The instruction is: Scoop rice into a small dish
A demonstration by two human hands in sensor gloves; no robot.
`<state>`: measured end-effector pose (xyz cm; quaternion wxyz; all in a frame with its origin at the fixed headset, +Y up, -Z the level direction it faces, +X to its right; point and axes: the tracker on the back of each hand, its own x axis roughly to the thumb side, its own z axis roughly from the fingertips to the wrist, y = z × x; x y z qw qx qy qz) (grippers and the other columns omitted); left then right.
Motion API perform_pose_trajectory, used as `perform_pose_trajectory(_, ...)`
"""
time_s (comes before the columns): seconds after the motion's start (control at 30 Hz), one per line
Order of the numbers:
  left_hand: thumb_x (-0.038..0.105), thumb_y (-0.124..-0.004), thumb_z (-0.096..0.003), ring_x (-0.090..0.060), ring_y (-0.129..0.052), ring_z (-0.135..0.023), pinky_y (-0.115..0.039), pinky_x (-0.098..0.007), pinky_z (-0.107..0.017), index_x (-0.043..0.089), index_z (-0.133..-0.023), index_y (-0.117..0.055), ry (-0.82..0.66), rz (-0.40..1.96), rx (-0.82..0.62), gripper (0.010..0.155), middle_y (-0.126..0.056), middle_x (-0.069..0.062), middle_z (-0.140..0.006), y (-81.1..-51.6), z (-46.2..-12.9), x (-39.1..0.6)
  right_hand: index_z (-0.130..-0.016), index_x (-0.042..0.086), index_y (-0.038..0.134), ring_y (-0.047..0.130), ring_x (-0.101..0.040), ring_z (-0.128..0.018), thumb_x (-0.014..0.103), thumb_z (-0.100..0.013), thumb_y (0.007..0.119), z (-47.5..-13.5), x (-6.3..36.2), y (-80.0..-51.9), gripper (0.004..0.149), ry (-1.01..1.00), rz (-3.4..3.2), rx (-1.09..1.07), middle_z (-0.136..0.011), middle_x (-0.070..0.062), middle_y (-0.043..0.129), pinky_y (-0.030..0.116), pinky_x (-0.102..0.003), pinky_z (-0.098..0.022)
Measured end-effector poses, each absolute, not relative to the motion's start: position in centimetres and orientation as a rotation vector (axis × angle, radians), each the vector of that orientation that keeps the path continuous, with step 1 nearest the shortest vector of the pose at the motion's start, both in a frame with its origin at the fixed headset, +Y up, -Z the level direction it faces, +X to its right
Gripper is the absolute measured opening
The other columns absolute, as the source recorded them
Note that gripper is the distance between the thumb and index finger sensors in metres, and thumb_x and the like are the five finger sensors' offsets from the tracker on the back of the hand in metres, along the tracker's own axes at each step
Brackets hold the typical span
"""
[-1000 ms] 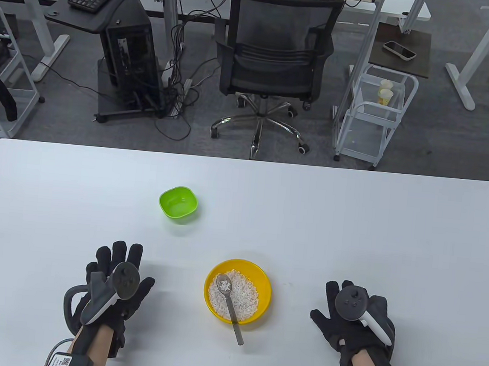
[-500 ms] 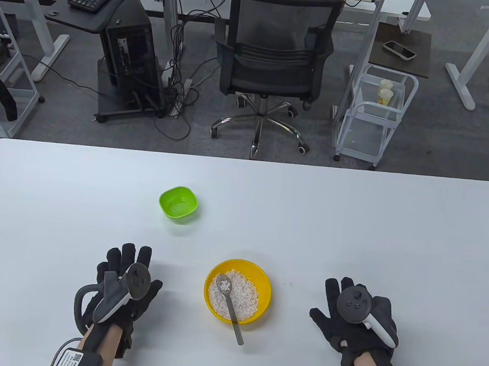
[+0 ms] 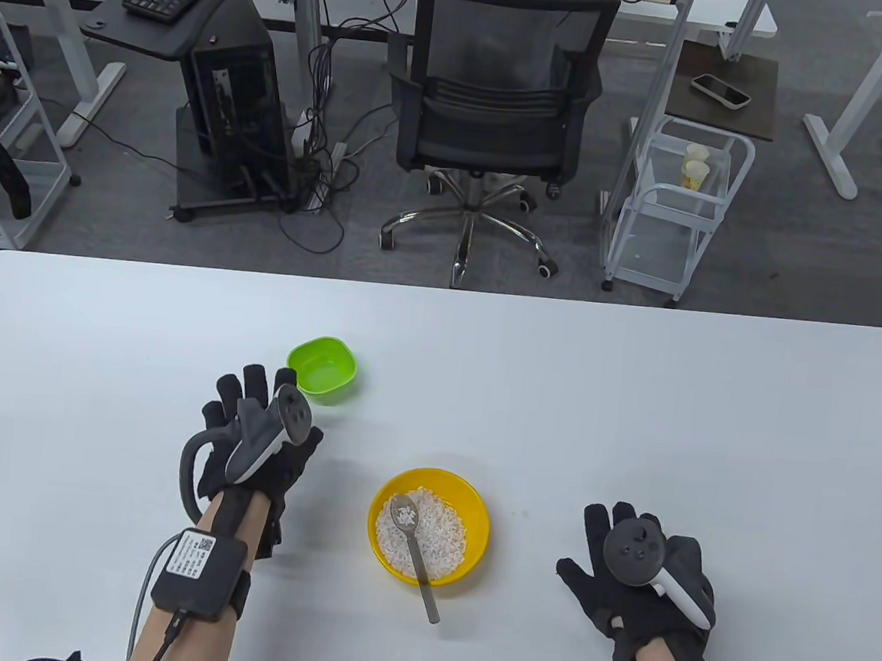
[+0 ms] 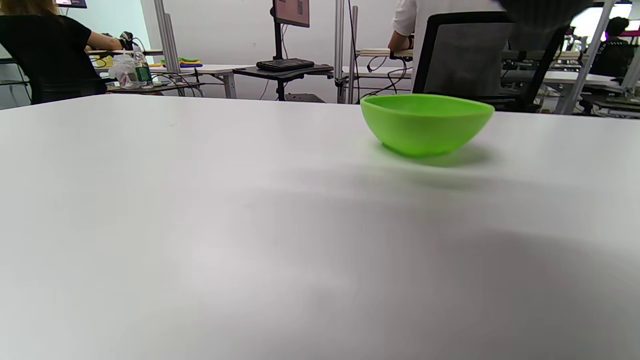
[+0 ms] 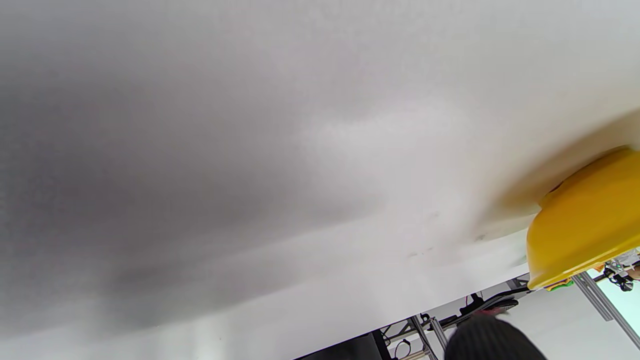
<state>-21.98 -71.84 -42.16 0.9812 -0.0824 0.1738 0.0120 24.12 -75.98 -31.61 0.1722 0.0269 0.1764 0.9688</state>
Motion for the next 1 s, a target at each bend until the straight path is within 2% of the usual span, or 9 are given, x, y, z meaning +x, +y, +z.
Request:
perform_pose_trajectory(0.03,0.07,-0.06,-0.0455,-0.03,-0.016,-0.117,-0.027,-0.053,-0.087,0.046,-0.106,-0.009,0.373,0.035,-0.156,0.083,-0.012,0.007,-0.126,-71.5,-43.2,-22.2,-0.111,0.02,0.01,-0.003,-0.055,-0.098,0.054,-0.059,0.057,-31.6,24.1,-76.1,0.078,0.513,2.741,0.078,-0.114,-0.023,-0.001,0.007,-0.079,-0.059)
perform_pose_trajectory(0.13,0.07,-0.06,-0.0462,-0.031,-0.036,-0.117,-0.034,-0.054,-0.086,0.043,-0.108,-0.013,0.473,0.068,-0.174,0.082,-0.045,0.001,-0.125,-71.3,-46.1,-22.7,-0.111,0.02,0.01,-0.004,-0.055,-0.098,0.054,-0.059,0.057,-31.7,24.0,-76.3,0.078,0.547,2.73,0.093,-0.114,-0.023,-0.001,0.007,-0.079,-0.059)
perform_pose_trajectory(0.27,0.069,-0.061,-0.047,-0.027,-0.068,-0.106,-0.049,-0.053,-0.084,0.038,-0.111,-0.02,0.537,0.143,-0.193,0.081,-0.076,0.003,-0.11,-72.3,-48.8,-22.8,-0.111,0.02,0.01,-0.005,-0.055,-0.097,0.054,-0.059,0.057,-31.7,23.7,-76.4,0.078,0.571,2.724,0.126,-0.114,-0.023,-0.002,0.007,-0.079,-0.059)
perform_pose_trajectory(0.37,0.069,-0.062,-0.047,-0.024,-0.085,-0.093,-0.059,-0.052,-0.08,0.032,-0.111,-0.027,0.587,0.119,-0.262,0.082,-0.092,0.005,-0.093,-73.3,-50.5,-22.7,-0.111,0.019,0.01,-0.008,-0.054,-0.095,0.053,-0.059,0.057,-31.6,23.5,-76.2,0.078,0.53,2.722,0.146,-0.111,-0.023,-0.008,0.006,-0.079,-0.059)
perform_pose_trajectory(0.47,0.067,-0.065,-0.0473,-0.02,-0.095,-0.08,-0.064,-0.05,-0.078,0.027,-0.111,-0.043,0.623,0.091,-0.27,0.078,-0.101,0.008,-0.075,-73.6,-51.7,-22.3,-0.111,0.019,0.011,-0.007,-0.054,-0.096,0.053,-0.059,0.058,-31.6,23.6,-75.7,0.078,0.477,2.724,0.151,-0.111,-0.022,-0.009,0.007,-0.079,-0.059)
perform_pose_trajectory(0.57,0.064,-0.066,-0.0485,-0.018,-0.099,-0.074,-0.066,-0.049,-0.077,0.027,-0.108,-0.053,0.642,0.083,-0.267,0.072,-0.104,0.01,-0.067,-74.2,-52.4,-21.9,-0.111,0.019,0.011,-0.006,-0.054,-0.096,0.053,-0.059,0.058,-31.5,23.9,-75.5,0.078,0.473,2.698,0.144,-0.11,-0.022,-0.009,0.007,-0.079,-0.059)
perform_pose_trajectory(0.77,0.058,-0.072,-0.0495,-0.014,-0.102,-0.069,-0.068,-0.047,-0.076,0.026,-0.106,-0.059,0.665,0.064,-0.203,0.066,-0.106,0.013,-0.062,-74.5,-52.2,-21.4,-0.111,0.018,0.011,-0.008,-0.054,-0.096,0.053,-0.059,0.058,-31.5,24.3,-75.4,0.078,0.479,2.668,0.129,-0.11,-0.022,-0.009,0.007,-0.079,-0.059)
perform_pose_trajectory(1.0,0.044,-0.078,-0.0506,-0.011,-0.105,-0.061,-0.072,-0.045,-0.073,0.025,-0.102,-0.064,0.686,0.078,-0.144,0.056,-0.107,0.015,-0.054,-75.1,-51.8,-21.4,-0.111,0.018,0.011,-0.007,-0.054,-0.096,0.053,-0.059,0.058,-31.4,24.2,-75.5,0.078,0.476,2.679,0.142,-0.11,-0.022,-0.009,0.007,-0.079,-0.059)
